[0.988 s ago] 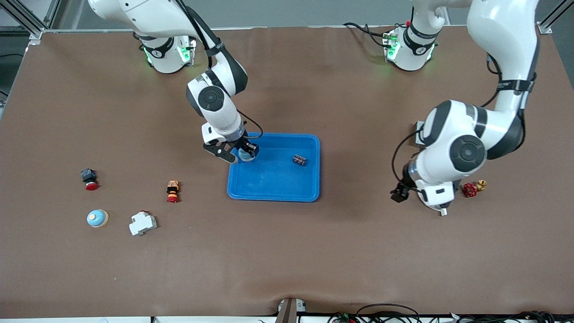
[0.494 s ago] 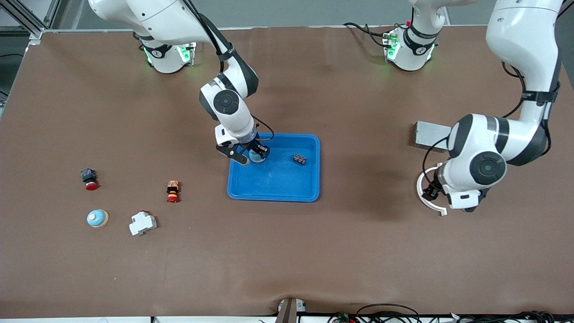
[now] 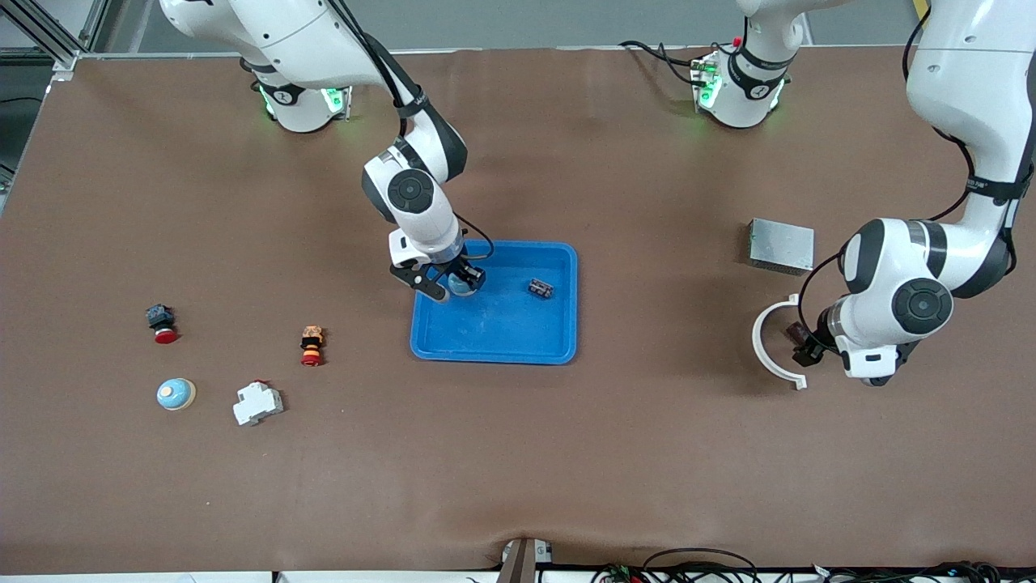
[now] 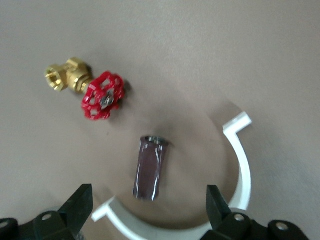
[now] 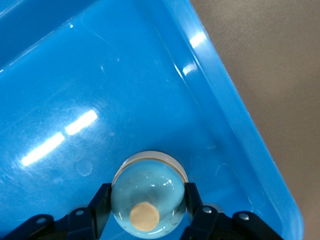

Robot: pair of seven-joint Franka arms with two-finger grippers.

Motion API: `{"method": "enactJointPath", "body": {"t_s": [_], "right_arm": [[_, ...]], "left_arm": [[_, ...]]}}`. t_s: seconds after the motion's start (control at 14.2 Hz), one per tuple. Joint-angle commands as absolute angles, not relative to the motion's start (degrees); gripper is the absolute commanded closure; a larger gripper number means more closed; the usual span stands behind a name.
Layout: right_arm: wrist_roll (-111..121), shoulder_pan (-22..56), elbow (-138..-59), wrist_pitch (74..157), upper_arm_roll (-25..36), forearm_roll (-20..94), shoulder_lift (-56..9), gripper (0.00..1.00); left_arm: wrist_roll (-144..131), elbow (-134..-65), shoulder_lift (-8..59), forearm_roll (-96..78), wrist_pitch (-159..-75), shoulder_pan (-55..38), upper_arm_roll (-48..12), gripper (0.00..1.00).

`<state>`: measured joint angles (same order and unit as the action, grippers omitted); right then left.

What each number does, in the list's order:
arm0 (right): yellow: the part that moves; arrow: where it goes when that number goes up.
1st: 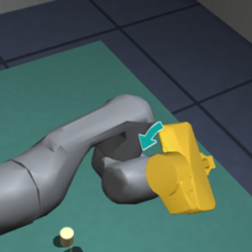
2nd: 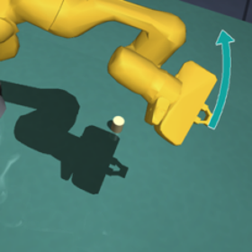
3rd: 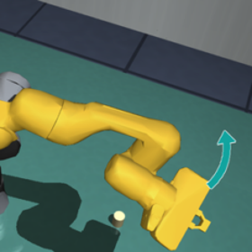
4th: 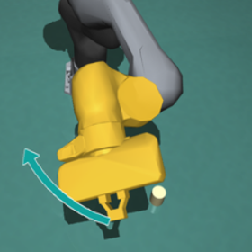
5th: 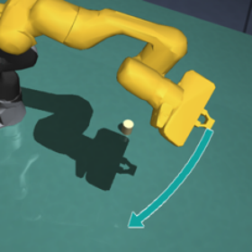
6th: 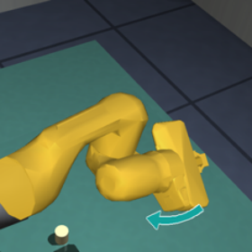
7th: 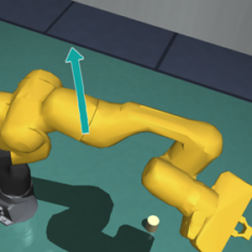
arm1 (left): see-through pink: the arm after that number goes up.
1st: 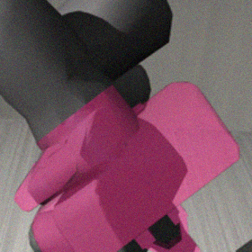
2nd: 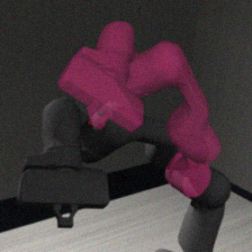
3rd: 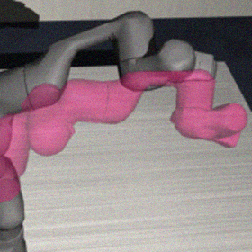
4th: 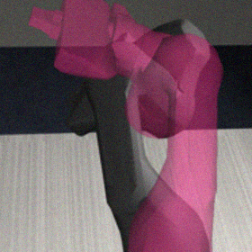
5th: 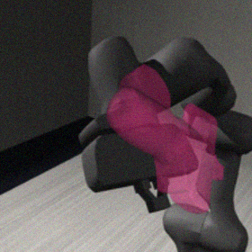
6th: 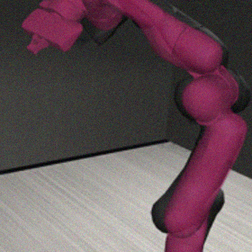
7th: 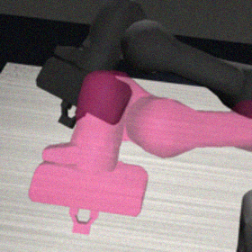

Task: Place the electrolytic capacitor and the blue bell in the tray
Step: 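Set the bell in the tray while the left gripper reaches another capacitor, then lift the capacitor with the left gripper while the right gripper grasps a bell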

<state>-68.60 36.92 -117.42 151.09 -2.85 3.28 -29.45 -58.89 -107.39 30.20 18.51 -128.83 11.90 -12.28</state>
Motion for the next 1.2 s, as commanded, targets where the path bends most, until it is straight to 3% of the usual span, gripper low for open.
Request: {"method": "enactJointPath", "body": {"t_s": [0.0, 0.14, 0.42, 0.56, 0.85, 1.13], "right_arm": [[-70.22, 38.50, -116.28, 151.08, -1.32, 1.93, -30.94, 0.00], [-69.88, 38.06, -114.88, 149.34, -1.23, 2.11, -30.33, 0.00], [-69.18, 36.74, -103.83, 127.50, -0.88, 1.67, -28.30, 0.00], [-64.19, 35.25, -100.04, 120.87, 0.17, -1.65, -27.43, 0.00], [-42.68, 26.04, -98.27, 119.88, 0.26, -2.11, -23.74, 0.00], [-11.86, 12.95, -94.76, 123.82, 0.26, -3.60, -28.37, 0.00]], "left_arm": [[-58.80, -110.21, 30.40, 21.44, -133.85, 13.97, -12.92, 0.00], [-58.80, -110.21, 31.11, 21.44, -134.12, 14.06, -12.92, 0.00], [-58.89, -110.48, 31.38, 21.36, -134.56, 13.98, -12.92, 0.00], [-58.97, -110.48, 31.73, 21.45, -134.73, 14.06, -12.92, 0.00], [-59.33, -110.39, 32.34, 21.36, -135.61, 13.97, -13.01, 0.00], [-59.33, -110.39, 33.83, 21.36, -138.33, 13.89, -13.01, 0.00]]}}
